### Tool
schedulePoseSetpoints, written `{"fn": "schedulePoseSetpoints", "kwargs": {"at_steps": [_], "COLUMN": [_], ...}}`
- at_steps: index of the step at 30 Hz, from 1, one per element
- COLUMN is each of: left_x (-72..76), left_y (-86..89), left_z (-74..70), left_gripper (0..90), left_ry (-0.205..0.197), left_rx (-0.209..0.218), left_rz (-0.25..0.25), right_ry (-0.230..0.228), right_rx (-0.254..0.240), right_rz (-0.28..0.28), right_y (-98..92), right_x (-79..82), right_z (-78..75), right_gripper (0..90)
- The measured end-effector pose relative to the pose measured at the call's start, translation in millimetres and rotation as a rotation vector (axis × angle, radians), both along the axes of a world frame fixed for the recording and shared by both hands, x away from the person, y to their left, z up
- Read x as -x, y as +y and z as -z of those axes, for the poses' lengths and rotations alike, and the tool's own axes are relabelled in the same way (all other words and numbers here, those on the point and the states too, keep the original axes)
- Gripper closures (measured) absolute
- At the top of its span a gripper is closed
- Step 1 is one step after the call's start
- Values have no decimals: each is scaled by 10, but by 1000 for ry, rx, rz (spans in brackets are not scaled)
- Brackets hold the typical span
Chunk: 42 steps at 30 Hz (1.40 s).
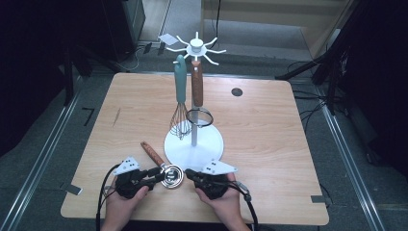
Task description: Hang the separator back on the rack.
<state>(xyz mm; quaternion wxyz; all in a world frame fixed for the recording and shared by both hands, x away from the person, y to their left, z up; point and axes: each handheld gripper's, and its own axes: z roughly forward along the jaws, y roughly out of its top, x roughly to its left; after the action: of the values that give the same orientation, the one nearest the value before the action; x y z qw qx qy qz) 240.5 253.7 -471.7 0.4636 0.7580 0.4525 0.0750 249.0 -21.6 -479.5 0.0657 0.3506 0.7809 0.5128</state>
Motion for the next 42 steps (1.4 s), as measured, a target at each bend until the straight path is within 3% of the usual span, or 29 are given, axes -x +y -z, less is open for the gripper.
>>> {"fn": "schedulePoseSetpoints", "kwargs": {"at_steps": [3, 7, 14, 20, 31, 37, 42], "left_x": [-40, -62, -90, -103, -112, -134, -151], "left_y": [93, 151, 189, 206, 213, 258, 282], "left_z": [25, 48, 86, 103, 113, 121, 133], "left_gripper": [722, 728, 654, 625, 641, 657, 656], "left_ry": [11, 6, -5, -8, -8, -5, -3], "left_rx": [-26, -47, -62, -68, -75, -77, -80], "left_rz": [-45, -79, -106, -122, -135, -149, -162], "right_ry": [5, 39, 67, 68, 98, 97, 75], "right_rx": [55, 119, 172, 173, 143, 176, 140], "right_rz": [-24, -16, -21, -40, 9, 39, 51], "right_y": [201, 389, 436, 288, -176, -369, -387], "right_x": [-33, -85, -85, -37, 36, 47, 34], "right_z": [59, 152, 209, 217, 247, 225, 95], "right_gripper": [900, 900, 900, 900, 898, 900, 809]}}
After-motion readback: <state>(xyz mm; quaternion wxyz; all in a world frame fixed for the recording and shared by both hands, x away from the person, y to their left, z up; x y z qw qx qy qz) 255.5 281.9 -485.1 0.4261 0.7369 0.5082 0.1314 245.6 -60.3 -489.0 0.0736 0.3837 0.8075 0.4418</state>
